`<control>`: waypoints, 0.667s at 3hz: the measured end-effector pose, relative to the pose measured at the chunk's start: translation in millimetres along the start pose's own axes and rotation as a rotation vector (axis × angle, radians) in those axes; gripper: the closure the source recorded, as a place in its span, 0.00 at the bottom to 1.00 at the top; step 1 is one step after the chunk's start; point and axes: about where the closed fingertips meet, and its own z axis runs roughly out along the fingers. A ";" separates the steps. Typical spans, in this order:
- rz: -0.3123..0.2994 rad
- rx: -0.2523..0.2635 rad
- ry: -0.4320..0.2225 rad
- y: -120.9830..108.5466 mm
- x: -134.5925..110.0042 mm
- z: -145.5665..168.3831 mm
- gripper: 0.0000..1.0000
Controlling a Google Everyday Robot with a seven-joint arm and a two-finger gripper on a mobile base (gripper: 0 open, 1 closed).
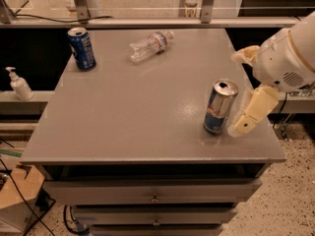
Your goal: Knock redbull can over
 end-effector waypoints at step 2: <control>0.039 -0.062 -0.167 -7.6 -1.4 45.8 0.00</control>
Offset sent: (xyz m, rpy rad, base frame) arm 0.0324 0.0279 -0.0549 0.2919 0.0574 0.0430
